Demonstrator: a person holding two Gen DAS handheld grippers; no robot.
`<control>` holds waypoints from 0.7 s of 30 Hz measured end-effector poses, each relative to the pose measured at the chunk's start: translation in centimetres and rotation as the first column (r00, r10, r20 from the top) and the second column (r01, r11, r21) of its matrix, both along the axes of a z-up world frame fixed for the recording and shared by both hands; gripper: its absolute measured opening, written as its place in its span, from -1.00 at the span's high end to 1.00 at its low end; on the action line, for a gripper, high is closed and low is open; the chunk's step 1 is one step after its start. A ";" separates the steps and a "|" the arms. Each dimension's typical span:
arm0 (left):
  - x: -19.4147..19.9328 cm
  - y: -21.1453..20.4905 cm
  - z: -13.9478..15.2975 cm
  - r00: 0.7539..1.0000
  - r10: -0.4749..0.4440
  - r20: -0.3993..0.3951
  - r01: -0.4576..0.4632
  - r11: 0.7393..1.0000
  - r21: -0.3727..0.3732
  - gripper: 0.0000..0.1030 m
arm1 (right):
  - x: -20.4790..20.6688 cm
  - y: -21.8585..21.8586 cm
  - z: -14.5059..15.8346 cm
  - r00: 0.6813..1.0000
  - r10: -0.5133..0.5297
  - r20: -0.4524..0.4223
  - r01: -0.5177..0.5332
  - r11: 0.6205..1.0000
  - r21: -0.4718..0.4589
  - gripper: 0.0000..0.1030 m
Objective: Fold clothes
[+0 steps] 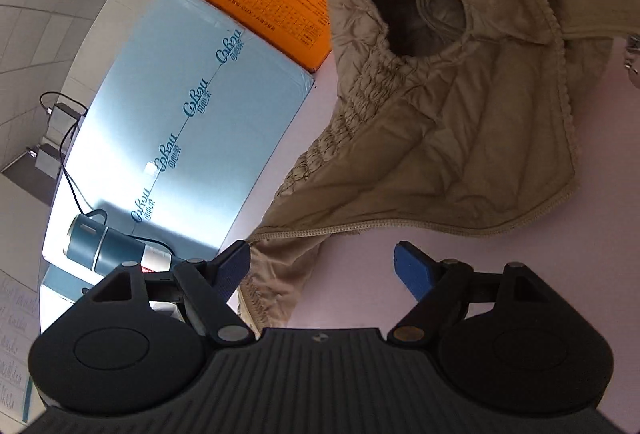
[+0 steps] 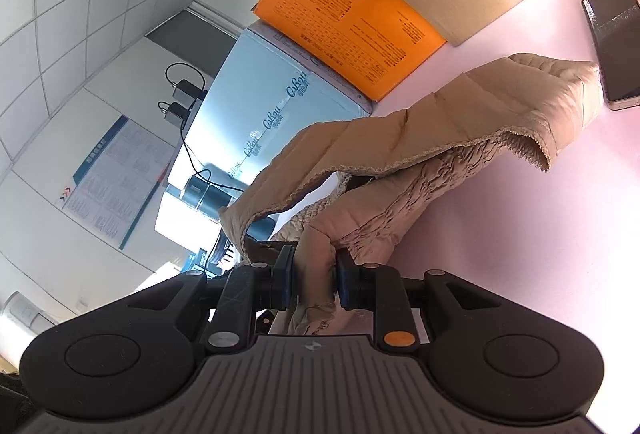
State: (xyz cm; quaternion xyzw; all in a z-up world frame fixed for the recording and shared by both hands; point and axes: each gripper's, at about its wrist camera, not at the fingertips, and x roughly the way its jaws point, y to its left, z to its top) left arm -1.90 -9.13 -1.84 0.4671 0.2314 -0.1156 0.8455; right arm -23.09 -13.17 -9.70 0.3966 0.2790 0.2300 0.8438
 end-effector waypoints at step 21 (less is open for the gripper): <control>0.9 1.6 4.8 0.996 0.066 -0.055 -0.080 0.944 -0.322 0.84 | -0.8 -0.6 -0.1 1.000 -0.027 -0.001 0.027 0.999 -0.031 0.60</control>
